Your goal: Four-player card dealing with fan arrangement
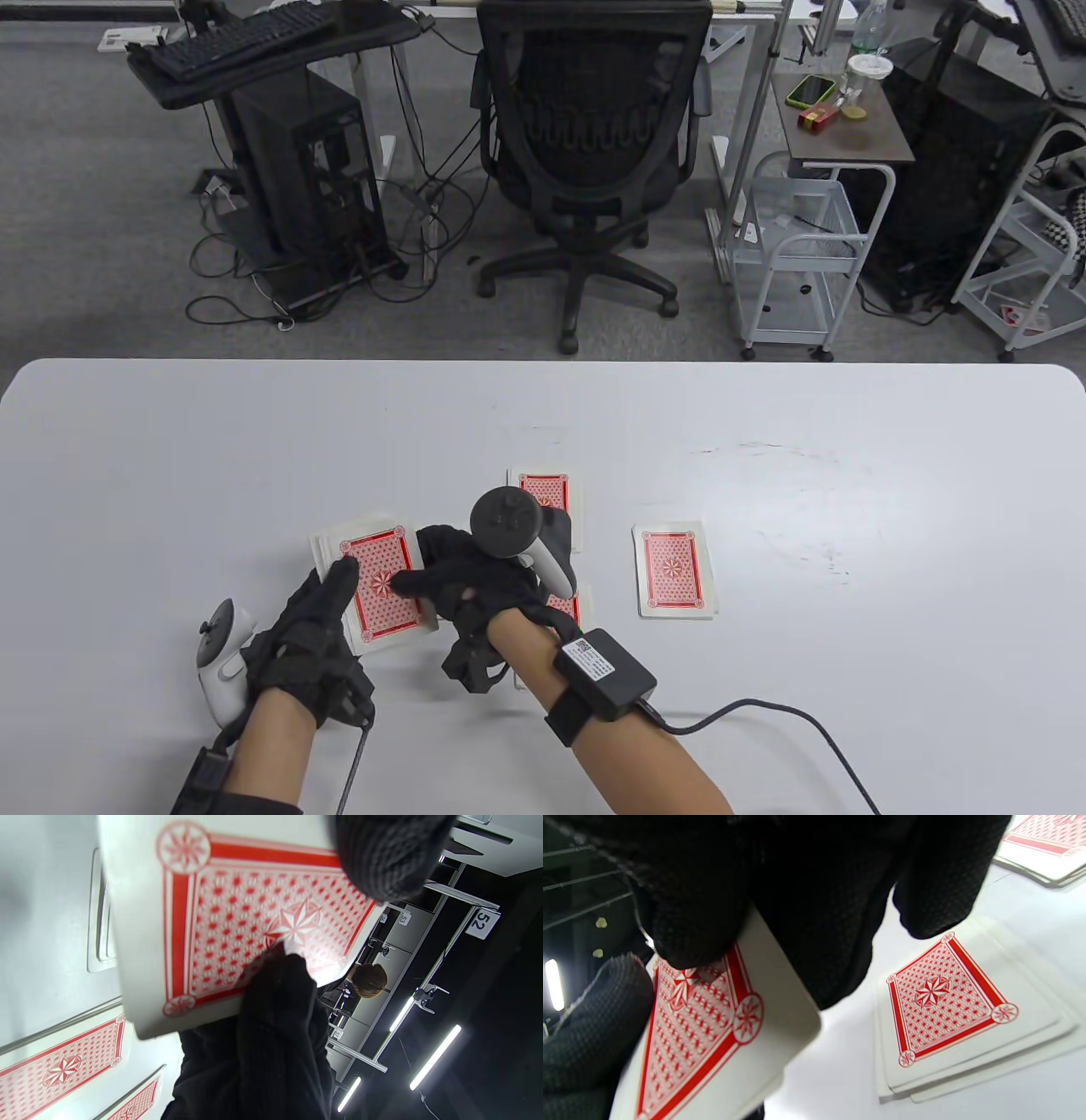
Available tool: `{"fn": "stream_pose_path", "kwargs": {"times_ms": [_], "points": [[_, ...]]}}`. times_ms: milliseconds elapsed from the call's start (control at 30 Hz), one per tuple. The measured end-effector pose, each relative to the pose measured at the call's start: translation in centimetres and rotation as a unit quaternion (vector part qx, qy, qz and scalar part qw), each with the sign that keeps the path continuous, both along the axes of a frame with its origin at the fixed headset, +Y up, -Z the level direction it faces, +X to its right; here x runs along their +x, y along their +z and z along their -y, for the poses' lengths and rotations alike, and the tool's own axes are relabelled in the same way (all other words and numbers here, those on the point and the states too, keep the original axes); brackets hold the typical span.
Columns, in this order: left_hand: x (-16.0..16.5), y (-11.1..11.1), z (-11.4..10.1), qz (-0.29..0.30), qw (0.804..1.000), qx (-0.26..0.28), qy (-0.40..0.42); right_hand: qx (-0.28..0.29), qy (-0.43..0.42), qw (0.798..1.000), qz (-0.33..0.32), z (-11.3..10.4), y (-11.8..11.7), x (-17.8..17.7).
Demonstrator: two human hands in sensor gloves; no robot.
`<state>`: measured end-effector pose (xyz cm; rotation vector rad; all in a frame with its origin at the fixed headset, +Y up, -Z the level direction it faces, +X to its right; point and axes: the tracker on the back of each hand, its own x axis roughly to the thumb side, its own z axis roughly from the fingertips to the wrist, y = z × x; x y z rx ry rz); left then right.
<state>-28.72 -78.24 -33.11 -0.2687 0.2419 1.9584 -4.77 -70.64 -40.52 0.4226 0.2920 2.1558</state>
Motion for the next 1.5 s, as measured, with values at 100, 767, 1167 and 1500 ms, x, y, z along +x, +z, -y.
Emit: {"fn": "stream_pose_path", "kwargs": {"times_ms": [100,767,1167,1500], "points": [[0.3,0.0,-0.1,0.009,1.0,0.004,0.017,-0.035,-0.049,0.998,-0.008,0.3,-0.3,1.2],[-1.2,-0.5,0.3,-0.018,1.0,-0.015,0.007,-0.031,0.241,0.945,0.221,2.8,-11.6,9.4],[-1.3,-0.9,0.8,-0.015,0.999,-0.025,-0.013,0.034,0.434,0.877,0.204,3.6,-12.2,7.7],[-0.5,-0.8,0.9,-0.012,0.999,-0.016,-0.026,0.028,0.096,0.995,-0.025,-0.5,-4.0,1.9]]}}
